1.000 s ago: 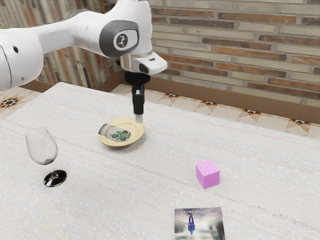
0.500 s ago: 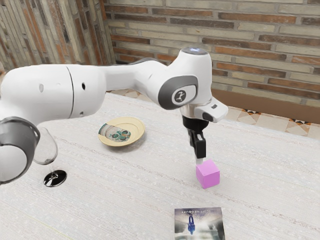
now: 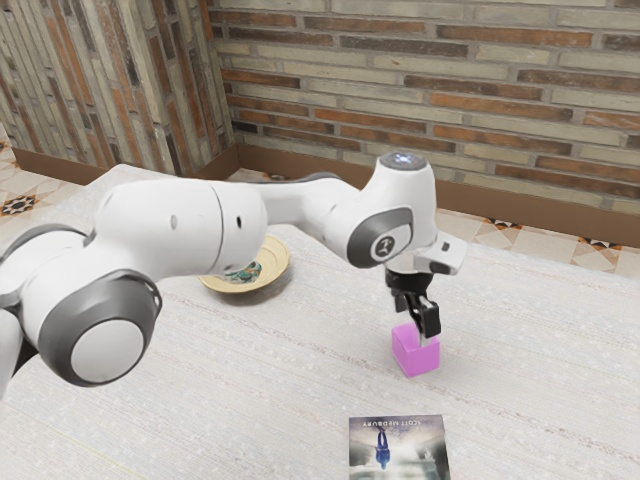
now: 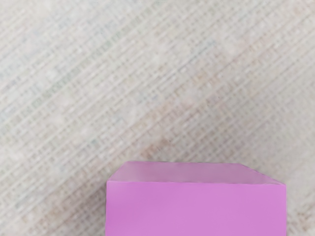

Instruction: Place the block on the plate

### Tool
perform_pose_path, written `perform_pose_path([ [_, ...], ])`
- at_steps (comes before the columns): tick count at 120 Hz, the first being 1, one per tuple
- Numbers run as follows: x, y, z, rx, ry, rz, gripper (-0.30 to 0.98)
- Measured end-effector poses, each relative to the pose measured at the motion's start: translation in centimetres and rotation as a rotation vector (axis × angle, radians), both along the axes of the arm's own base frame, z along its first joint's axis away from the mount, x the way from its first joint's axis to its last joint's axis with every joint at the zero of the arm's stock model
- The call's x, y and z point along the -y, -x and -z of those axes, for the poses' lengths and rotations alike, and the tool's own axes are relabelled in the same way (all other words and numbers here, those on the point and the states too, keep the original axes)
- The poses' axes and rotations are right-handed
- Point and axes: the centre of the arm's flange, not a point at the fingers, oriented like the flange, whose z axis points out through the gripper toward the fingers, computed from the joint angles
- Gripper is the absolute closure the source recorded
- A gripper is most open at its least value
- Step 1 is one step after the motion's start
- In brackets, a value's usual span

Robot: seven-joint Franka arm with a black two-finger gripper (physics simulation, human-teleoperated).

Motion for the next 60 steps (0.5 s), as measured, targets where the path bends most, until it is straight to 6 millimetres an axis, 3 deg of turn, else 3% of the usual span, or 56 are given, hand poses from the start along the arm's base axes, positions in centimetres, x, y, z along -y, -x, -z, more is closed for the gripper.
perform_pose_path([
  [17,0.7,0.1,0.2,0.007,0.026,-0.035,0.0],
  [43,1.7,0.6,3.2,-0.022,0.025,-0.067,0.0],
  [60,1.5,0.6,4.1,-0.028,0.021,-0.089,0.01],
])
